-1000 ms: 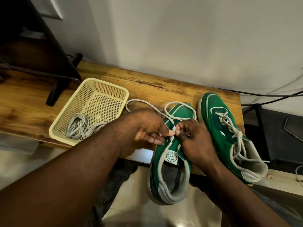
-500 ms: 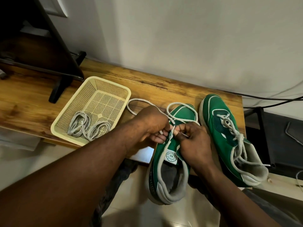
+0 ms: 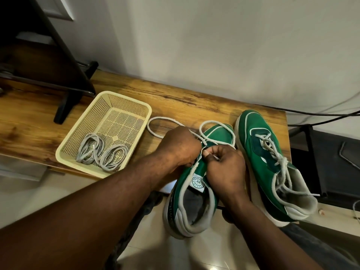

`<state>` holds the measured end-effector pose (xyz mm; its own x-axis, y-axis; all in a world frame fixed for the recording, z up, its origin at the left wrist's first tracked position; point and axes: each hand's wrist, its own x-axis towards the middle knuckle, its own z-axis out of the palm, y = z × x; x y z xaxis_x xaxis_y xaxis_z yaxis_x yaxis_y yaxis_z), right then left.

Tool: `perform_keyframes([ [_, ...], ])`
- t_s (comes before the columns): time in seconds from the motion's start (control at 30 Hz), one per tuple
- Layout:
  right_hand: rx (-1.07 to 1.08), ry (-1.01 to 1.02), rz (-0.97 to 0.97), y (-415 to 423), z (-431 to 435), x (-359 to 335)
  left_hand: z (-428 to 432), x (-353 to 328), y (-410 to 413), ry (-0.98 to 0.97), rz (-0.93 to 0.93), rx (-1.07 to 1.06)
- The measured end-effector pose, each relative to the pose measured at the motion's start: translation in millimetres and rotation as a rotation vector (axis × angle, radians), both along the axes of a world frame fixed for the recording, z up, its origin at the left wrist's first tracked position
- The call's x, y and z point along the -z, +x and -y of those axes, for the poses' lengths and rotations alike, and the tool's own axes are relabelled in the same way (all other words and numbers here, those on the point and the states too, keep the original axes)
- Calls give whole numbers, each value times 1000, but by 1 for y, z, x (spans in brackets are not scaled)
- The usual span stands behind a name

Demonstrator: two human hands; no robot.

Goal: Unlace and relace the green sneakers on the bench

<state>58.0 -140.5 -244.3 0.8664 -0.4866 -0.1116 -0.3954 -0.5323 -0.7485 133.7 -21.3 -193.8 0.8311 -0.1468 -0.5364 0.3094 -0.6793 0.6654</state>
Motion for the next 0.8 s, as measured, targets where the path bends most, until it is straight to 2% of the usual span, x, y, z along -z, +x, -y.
perform_keyframes([
  [0.13, -24, 146, 23, -1, 8, -1, -1, 3, -1, -92, -97, -69],
  [0.27, -62, 43, 13, 2, 8, 2, -4, 7, -2, -167, -166, -110],
  [0.37, -50, 33, 1, 3, 6, 3, -5, 7, -4, -188, -178, -135],
  [0.53, -65, 224, -39, 5, 18, 2, -4, 5, -6, -230, -206, -191],
  [0.8, -139, 259, -15, 7, 26, 0, -3, 5, -8, -207, -202, -145],
])
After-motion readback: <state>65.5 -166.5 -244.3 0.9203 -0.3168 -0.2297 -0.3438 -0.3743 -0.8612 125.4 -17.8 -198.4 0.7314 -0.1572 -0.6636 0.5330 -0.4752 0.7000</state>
